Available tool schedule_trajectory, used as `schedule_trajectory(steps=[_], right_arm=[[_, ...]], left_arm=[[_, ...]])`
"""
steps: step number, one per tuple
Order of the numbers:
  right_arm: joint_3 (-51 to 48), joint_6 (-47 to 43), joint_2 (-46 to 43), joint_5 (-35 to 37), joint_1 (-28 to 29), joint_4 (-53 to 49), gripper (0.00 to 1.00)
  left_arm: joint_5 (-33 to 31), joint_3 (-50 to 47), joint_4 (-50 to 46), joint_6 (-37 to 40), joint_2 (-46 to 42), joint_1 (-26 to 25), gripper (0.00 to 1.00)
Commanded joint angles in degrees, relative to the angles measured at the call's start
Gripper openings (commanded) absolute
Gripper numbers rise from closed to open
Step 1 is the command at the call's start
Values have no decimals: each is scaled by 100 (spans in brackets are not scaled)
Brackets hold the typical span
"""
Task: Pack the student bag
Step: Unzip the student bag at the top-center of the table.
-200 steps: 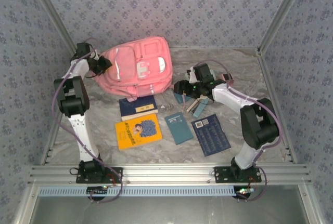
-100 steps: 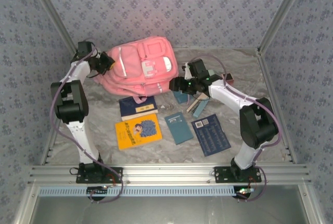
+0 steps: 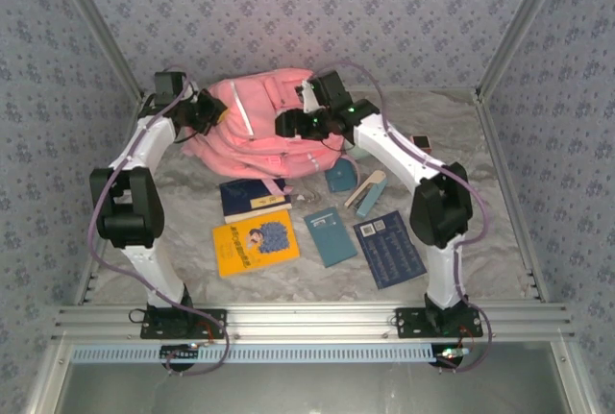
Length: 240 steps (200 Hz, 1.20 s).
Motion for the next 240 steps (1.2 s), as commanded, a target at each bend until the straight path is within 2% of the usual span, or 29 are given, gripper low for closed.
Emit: schedule_trajectory(steps=[1,23,57,91,124,163,180,200,216,240], right_arm=[[632,595,588,-842,-52,94,60],[1125,1107,1141,-1444,-67,580,54],[2002,1294,1881,-1908,14,611,54],[1965,1743,2124,-2280,21,1399,50],[1974,2284,2291,-2672,46,2279,38],[2376,2406,2597,-2833,99,2175,30],[2450,2387,2672,-2840,105,2067,23],[2449,2403,2674,-2746,84,1985,0],[2415,2603,2600,-2652,20,2100,0],[2294,3049,2367,-2281,-155,2423,0]], left_arm=[[413,-8,302,54,-570,-166,0],[485,-153,336,72,-638,-247,0],[557,-231,334,161,-730,-380,0],[631,-266,292,210,-784,-486,0],[603,-202,135,430,-763,-594,0],[624,-83,-17,562,-705,-619,0],[639,-50,-32,602,-697,-634,0],[620,70,-210,796,-679,-682,0],[499,112,-438,1008,-729,-700,0],[-197,-139,-824,1370,-1204,-700,33]])
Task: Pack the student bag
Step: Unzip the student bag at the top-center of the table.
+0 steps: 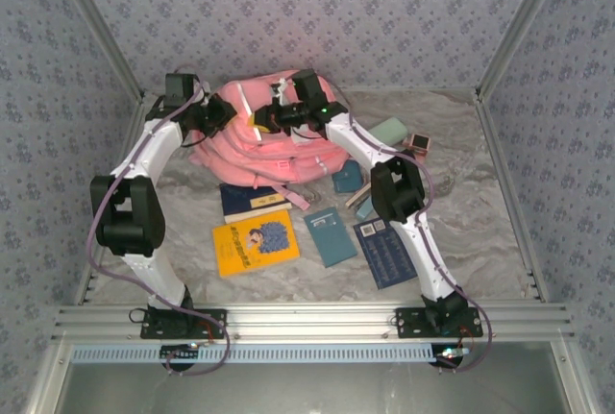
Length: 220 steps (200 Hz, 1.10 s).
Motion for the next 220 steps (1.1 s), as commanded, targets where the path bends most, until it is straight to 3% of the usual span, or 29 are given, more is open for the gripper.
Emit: schedule_trajectory(steps=[1,16,31,69,103,131,220], right_arm=[[114,460,-228,311,-103,551,0],[139,637,-348,541,-171,553,0],[227,718,-413,710,-211,476,0],[371,913,-421,958,-313,330,0],[376,1156,-444,991,-371,463,0],[391,1254,-514,999,-397,442,0],[-67,1536,-722,906,-506,743,0]], left_arm=[[138,53,-496,474,-809,-287,34],[-224,-353,-521,692,-1278,-328,42],[-552,-738,-591,1028,-1693,-499,43],[-1326,-1683,-762,1945,-2408,-1347,25],[-2222,-2713,-314,2343,-2705,-2067,25],[-2889,-3338,268,2514,-2885,-2175,22],[-2833,-2964,600,2417,-1592,-2187,25]])
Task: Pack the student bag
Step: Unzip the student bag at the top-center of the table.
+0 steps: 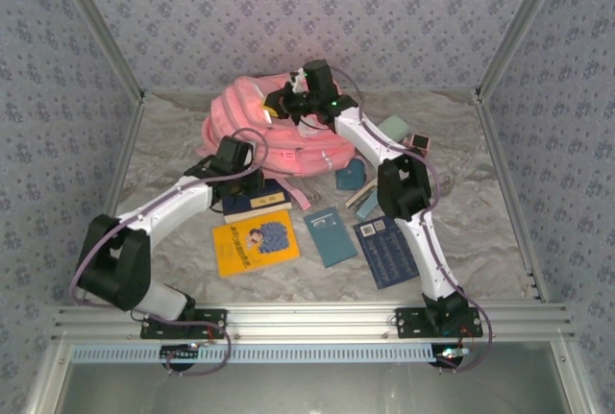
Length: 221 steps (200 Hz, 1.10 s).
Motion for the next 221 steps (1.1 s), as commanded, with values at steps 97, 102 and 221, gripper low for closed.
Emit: schedule_trajectory(steps=[97,102,221], right_arm=[[-589,866,-586,-56,-244,1374,0],[-590,878,-588,-56,-243,1383,0],[-1003,1052,-722,-145,-196,1699,0]], left_arm=[[-73,684,426,52,987,-33,30],[-86,732,401,73,1052,-26,30],[-606,1391,-69,378,1809,36,10]])
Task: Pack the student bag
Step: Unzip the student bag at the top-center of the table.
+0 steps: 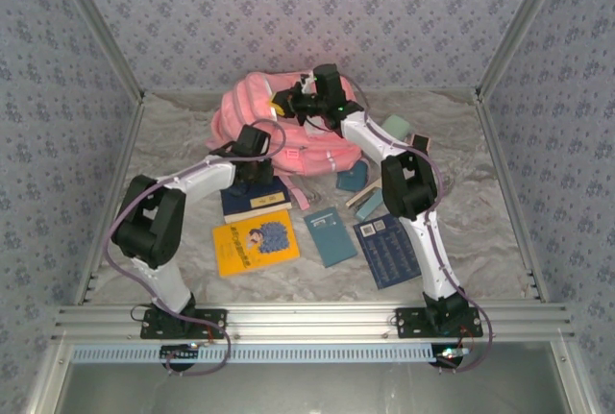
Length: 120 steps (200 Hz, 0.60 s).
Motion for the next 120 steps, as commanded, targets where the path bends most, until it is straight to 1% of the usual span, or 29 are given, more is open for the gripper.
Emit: schedule_trajectory(steps=[1,28,54,69,97,120], right_arm=[[-62,125,-549,-118,-38,451,0],[-163,64,-579,-133,-67,444,0],[-127,-301,-614,-133,-130,31,0],[68,-731,-609,-159,-164,-461,0],[553,-1762,-603,-87,-211,-1804,0],[784,-2345,-574,-57,-220,-2463,0]], left_arm=[[-204,262,-167,216,123,44,10],[-200,259,-232,370,32,89,0],[-93,202,-295,427,-130,136,0],[-70,153,-353,475,-247,167,0],[-18,0,-431,379,-464,406,0],[159,-127,-419,275,-653,613,0]])
